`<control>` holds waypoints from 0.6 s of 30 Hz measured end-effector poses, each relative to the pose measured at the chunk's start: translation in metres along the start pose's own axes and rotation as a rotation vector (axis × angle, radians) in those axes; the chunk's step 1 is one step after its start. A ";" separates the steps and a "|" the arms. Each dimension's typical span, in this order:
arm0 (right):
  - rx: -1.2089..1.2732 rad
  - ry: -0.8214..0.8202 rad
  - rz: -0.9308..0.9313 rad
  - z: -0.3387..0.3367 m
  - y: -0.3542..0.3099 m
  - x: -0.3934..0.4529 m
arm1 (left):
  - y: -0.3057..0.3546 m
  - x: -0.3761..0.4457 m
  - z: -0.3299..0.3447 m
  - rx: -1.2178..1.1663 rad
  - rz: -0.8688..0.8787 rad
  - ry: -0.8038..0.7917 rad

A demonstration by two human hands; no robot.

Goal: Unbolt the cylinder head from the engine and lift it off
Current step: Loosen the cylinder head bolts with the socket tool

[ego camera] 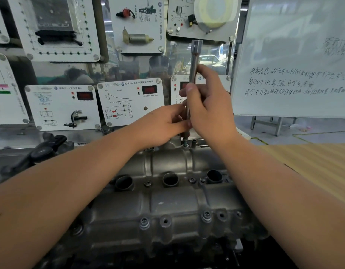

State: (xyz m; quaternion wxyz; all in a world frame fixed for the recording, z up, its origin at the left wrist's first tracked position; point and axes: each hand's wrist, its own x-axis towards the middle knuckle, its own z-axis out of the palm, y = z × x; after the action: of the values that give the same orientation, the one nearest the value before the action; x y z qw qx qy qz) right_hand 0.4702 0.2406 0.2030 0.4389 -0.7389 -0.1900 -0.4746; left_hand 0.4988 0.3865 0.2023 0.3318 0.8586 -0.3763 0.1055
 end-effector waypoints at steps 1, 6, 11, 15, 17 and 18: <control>-0.010 -0.001 0.002 0.000 0.000 -0.001 | 0.000 0.001 0.000 0.013 0.003 -0.001; -0.046 0.040 -0.064 -0.001 -0.001 0.000 | -0.003 0.004 0.001 -0.005 -0.004 -0.008; -0.019 -0.021 0.026 -0.003 -0.001 0.000 | -0.001 0.002 0.002 0.002 -0.014 -0.013; -0.002 -0.042 0.039 -0.002 -0.003 -0.001 | 0.002 0.002 0.001 0.042 0.010 -0.005; -0.023 -0.017 -0.012 -0.002 -0.004 -0.001 | 0.002 0.002 0.001 0.062 0.013 -0.009; -0.049 0.000 -0.049 -0.002 -0.004 -0.001 | 0.002 0.002 0.001 0.062 0.011 -0.009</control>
State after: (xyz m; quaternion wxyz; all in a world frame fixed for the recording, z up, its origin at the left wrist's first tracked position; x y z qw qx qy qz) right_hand 0.4661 0.2410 0.2045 0.4091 -0.7444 -0.1963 -0.4898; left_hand 0.4989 0.3836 0.2029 0.3026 0.8668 -0.3791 0.1154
